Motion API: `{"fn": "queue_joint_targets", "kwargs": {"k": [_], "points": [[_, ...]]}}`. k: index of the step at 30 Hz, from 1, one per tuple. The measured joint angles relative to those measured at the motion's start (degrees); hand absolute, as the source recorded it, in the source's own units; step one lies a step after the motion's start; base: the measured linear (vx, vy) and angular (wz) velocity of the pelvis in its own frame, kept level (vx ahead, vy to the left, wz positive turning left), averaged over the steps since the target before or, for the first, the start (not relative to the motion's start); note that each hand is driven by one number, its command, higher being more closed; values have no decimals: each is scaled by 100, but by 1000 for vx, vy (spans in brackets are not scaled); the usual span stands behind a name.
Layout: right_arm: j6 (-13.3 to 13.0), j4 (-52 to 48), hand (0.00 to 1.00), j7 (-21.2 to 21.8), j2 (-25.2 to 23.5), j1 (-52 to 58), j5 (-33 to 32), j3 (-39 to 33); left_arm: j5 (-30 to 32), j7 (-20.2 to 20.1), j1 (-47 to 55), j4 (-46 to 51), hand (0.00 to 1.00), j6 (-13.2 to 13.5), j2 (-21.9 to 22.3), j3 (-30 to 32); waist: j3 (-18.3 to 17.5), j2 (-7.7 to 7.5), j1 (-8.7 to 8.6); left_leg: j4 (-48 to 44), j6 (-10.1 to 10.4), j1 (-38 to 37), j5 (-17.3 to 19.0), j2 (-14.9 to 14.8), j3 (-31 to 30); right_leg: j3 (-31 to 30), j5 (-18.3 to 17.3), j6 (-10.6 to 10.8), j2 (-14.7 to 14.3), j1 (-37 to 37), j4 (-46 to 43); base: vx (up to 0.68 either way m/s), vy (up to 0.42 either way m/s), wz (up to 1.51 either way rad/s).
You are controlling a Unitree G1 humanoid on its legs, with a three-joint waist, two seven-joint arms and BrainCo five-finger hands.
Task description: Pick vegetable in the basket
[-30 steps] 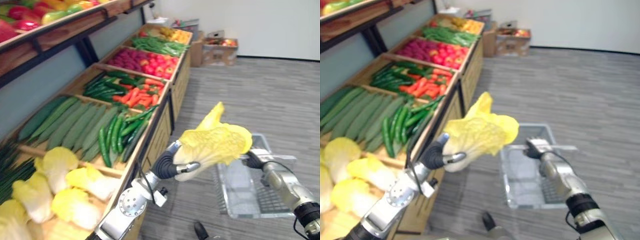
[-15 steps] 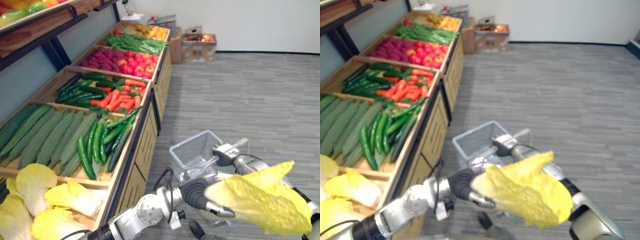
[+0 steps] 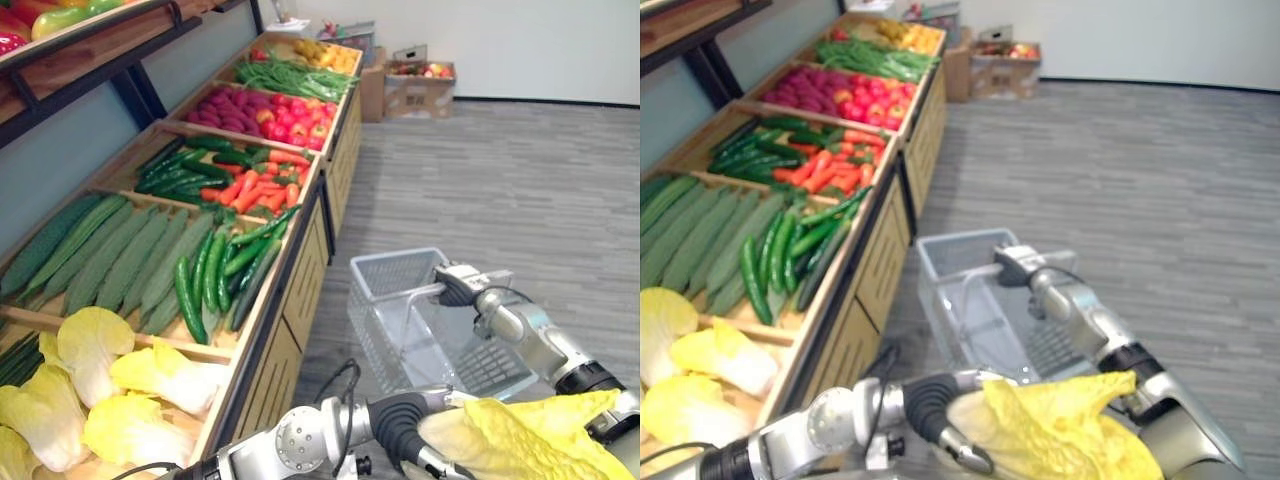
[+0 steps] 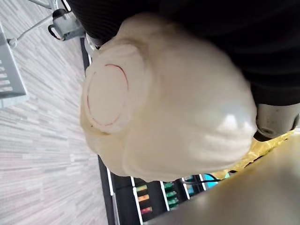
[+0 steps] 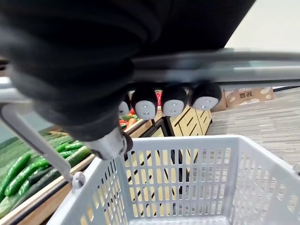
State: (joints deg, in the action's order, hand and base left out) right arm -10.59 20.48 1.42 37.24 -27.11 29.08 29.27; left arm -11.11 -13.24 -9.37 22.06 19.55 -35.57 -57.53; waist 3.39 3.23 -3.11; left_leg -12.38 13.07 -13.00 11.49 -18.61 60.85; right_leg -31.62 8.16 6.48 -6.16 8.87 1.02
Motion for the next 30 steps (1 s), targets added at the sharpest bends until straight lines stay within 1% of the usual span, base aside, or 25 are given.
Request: {"fn": "queue_joint_targets", "kwargs": {"k": [6,13,15,19,23,24,25,27,28,30], "points": [[17,0,100,14,-2,-276,-37,-203,-13,-14,-12,-9,100,-10,-66,-195,22,-1,-8,-17,4,30,3,-14,-21,16,0,1,0,7,0,-35,-23,1],[26,-25,100,47,-9,-518,-46,-220,15,12,-62,-231,100,-14,-32,-414,28,-6,-9,-17,2,58,3,-19,-46,41,0,0,8,20,0,-9,-5,0],[26,-107,100,57,-9,-530,-46,-219,81,16,-62,-294,100,-15,-6,-446,29,-8,-11,-16,2,56,3,-18,-45,40,0,0,8,19,0,-19,-8,0],[22,-386,100,127,-9,-530,-49,-186,427,47,-62,-619,100,-16,230,-521,33,-12,-22,-16,3,49,3,-17,-42,39,0,0,8,14,0,-19,-8,0],[15,-756,100,294,-25,-530,-48,-130,1254,91,-62,-1097,100,-46,771,-495,53,-44,-40,-16,4,48,4,-17,-53,45,-1,0,10,7,0,-26,-12,1],[10,-865,100,301,-41,-529,-47,-112,1447,136,-51,-1209,100,-111,967,-444,64,-60,-59,-16,3,51,4,-16,-65,53,-1,0,14,3,0,-40,-19,4],[9,-909,100,302,-64,-529,-47,-114,1516,169,-47,-1260,100,-143,1063,-402,72,-72,-71,-15,3,53,4,-16,-72,59,0,0,16,1,-1,-27,-14,7],[3,-1042,100,328,-175,-503,-43,-123,1769,203,-43,-1525,100,-181,1515,0,121,-149,-126,4,-16,93,-8,-8,-174,136,0,0,45,-11,-1,-37,-22,16],[2,-1094,100,349,-185,-477,-42,-126,1861,236,-44,-1588,100,-216,1630,109,133,-168,-130,17,-27,97,-17,-1,-187,150,-1,0,52,-12,-2,-52,-30,15],[-17,-1150,100,436,-248,-338,-42,-167,1936,386,-44,-1893,100,-350,2031,404,144,-184,-115,33,-47,126,-31,10,-236,185,-1,0,69,-13,-1,-44,-26,11]]}}
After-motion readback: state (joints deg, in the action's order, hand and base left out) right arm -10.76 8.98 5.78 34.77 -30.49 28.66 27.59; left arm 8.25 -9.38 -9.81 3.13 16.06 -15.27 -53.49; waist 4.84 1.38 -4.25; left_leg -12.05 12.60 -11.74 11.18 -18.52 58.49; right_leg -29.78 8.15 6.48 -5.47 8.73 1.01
